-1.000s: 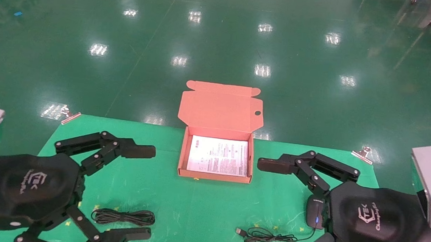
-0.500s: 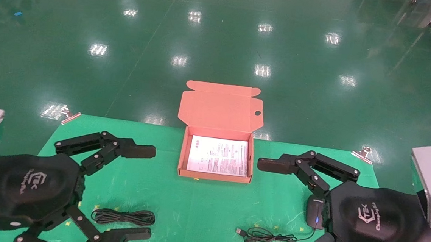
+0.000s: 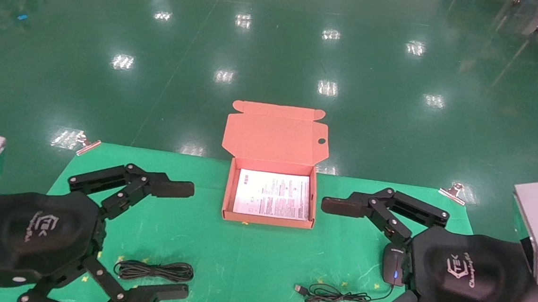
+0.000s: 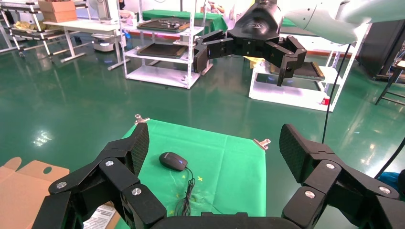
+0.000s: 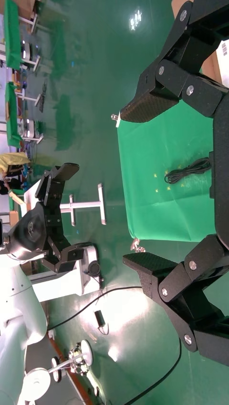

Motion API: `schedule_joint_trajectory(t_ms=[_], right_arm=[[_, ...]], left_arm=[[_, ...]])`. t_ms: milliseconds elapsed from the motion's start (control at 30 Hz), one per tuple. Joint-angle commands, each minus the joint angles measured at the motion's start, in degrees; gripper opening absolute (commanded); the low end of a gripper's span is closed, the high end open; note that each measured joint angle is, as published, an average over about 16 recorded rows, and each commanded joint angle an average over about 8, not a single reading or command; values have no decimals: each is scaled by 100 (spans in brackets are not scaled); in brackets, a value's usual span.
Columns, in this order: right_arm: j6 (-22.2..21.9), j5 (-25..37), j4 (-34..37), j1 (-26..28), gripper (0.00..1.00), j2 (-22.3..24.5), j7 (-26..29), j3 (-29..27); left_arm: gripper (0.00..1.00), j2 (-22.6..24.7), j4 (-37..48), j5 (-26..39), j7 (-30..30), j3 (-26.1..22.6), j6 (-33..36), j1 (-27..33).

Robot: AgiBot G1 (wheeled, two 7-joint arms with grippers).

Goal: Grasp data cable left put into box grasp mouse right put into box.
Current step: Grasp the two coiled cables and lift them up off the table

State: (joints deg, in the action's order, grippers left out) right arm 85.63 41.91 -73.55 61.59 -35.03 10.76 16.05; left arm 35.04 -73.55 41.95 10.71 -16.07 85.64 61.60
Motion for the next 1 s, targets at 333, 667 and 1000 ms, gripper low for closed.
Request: schedule_joint_trajectory(t_ms=[333,667,1000], right_arm=[[95,232,-52,102,100,19,58,130],[543,2212,-79,1522,100,-79,240,1532],[558,4427,569,3175,100,-876,-521,3723]], left_arm=[[100,-79,27,267,-172,-57,110,77],[100,149,313,2117,-851,-692,224,837],[100,892,597,4472,-1538,-1627,-149,1482]])
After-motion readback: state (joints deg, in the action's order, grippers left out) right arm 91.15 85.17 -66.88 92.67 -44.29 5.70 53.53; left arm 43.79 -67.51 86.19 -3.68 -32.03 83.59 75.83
